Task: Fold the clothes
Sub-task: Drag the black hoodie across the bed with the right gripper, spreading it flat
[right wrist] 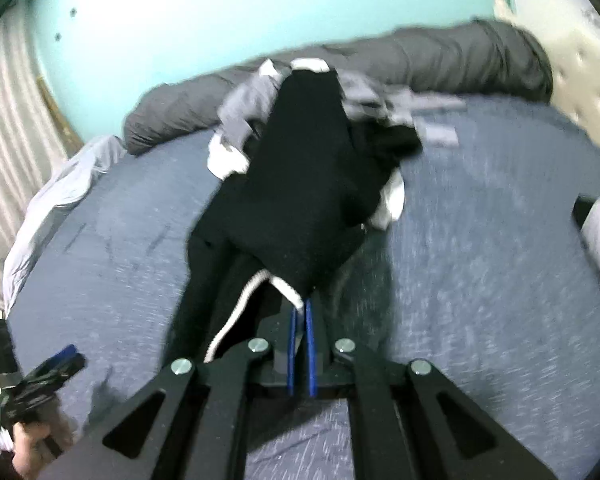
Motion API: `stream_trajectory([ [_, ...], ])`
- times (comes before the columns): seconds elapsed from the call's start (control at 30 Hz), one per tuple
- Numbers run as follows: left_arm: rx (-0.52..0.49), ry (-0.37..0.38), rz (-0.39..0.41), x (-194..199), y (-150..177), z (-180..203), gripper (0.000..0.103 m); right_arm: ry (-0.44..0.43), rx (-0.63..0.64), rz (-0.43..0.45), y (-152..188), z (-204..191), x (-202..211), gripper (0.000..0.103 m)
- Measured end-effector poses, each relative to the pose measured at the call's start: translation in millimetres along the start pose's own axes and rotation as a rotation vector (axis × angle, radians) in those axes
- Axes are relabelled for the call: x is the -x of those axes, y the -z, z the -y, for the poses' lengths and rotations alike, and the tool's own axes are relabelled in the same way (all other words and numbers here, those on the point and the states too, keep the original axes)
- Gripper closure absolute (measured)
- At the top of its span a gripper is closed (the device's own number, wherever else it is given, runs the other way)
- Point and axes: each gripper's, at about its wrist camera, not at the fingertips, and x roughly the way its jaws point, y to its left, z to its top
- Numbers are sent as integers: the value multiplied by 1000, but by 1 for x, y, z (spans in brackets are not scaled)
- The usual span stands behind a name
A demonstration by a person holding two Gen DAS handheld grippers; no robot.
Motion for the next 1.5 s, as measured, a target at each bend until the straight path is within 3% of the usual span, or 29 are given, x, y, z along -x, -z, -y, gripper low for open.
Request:
stream_trajectory([
  [0.37,-36,36,47,39,9,14,0,-57,154,129,-38,-56,140,99],
  [0.47,-58,62,47,43,13,20,0,-67,172,116,-35,-63,154,99],
  [0.57,-72,80,44,45,16,22,0,-41,161,54,-22,-57,140,99],
  [0.73,-64,86,32,42,15,17,0,48,143,-149,24,-30,80,99],
  [0.97,-57,79,10,32,14,11,0,171,73,-325,77,20,29,97],
  [1.03,-62,78,5,29,14,14,0,211,73,-334,84,28,29,95],
  [1.1,-66,79,-1,26,14,18,0,256,84,-315,87,31,35,80],
  [1.13,-71,78,-4,25,14,19,0,263,98,-303,87,30,39,66],
  [1.17,-75,77,-7,23,14,20,0,264,115,-289,87,28,43,61],
  [1.37,-82,76,-19,17,14,24,0,246,241,-207,84,11,61,59],
  [1.5,-82,73,-21,16,15,22,0,189,335,-240,82,-12,41,59],
])
